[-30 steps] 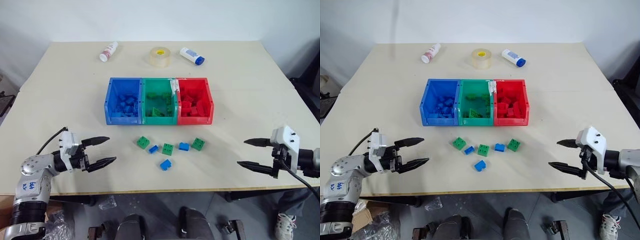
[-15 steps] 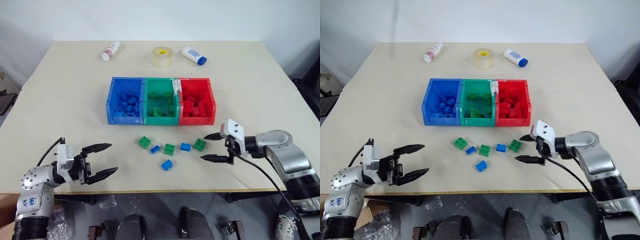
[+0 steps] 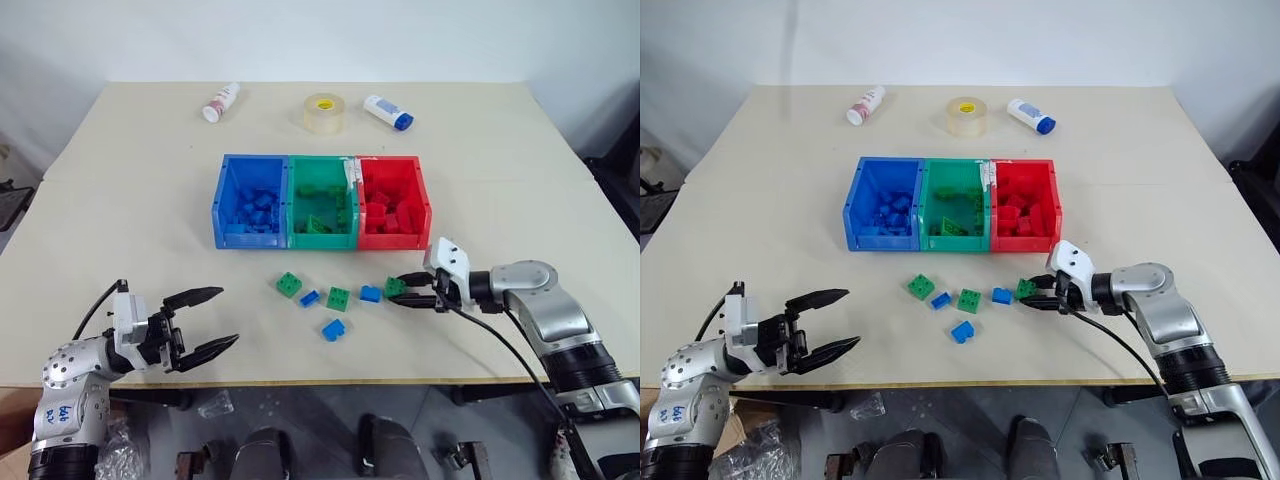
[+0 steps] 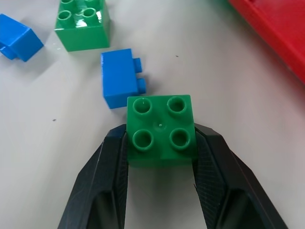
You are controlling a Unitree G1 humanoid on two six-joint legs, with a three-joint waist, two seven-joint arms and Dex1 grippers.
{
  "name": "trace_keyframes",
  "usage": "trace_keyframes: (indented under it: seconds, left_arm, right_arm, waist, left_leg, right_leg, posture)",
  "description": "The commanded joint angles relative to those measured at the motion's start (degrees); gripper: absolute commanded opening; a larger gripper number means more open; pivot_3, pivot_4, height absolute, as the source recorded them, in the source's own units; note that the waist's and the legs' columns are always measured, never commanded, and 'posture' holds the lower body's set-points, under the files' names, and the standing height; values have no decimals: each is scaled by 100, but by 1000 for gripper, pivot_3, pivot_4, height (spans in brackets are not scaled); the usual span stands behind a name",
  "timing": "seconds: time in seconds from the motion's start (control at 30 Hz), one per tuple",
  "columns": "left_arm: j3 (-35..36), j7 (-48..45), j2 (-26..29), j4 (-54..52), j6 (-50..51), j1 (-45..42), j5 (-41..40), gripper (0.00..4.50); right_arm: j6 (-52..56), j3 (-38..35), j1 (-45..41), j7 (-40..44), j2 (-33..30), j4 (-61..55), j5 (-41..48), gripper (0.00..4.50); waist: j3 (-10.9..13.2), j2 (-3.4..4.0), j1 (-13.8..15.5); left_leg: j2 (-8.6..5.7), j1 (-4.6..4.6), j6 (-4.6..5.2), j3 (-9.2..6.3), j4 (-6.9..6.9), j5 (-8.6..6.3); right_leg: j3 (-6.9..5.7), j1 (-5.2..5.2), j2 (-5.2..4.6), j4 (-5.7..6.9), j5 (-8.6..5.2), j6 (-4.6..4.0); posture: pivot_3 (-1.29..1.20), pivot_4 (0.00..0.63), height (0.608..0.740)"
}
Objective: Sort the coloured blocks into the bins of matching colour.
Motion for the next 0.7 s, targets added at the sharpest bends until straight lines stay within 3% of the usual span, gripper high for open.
trace_keyframes:
  seconds: [0.03,0.23,0.43,0.57,0.7]
  left_arm:
    - [26,-68,93,87,-32,-156,-47,4500]
    - [-83,-209,71,453,-110,-521,35,4500]
    - [-236,-270,-4,717,-253,-780,128,4500]
    - [-294,-255,-49,750,-331,-870,161,4500]
    - [-308,-254,-47,753,-368,-901,154,4500]
  right_arm:
    - [180,-368,-180,-112,-93,-624,261,1477]
    - [279,-250,-1319,-503,439,-352,210,1477]
    - [-646,171,-2717,-1246,1655,1512,-509,1477]
    - [-1258,194,-3315,-1578,2136,2699,-795,2760]
    - [-1518,115,-3446,-1484,2221,2960,-795,4085]
  waist:
    - [0,0,0]
    - [0,0,-68]
    - [0,0,-142]
    - [0,0,-149]
    - [0,0,-162]
  left_leg:
    - [0,1,0,-1,0,0]
    - [2,2,-1,2,-1,0]
    - [2,0,-3,4,-2,1]
    - [0,-3,-3,5,-3,2]
    - [-2,-6,-2,4,-5,1]
  right_leg:
    - [0,0,0,1,0,0]
    - [2,-4,3,4,0,-1]
    - [1,-7,3,11,-1,-2]
    - [0,-8,3,10,-1,-2]
    - [-2,-8,3,5,-1,-1]
  posture:
    - [0,150,740]
    - [0,150,740]
    - [0,150,740]
    - [0,150,740]
    - [0,150,740]
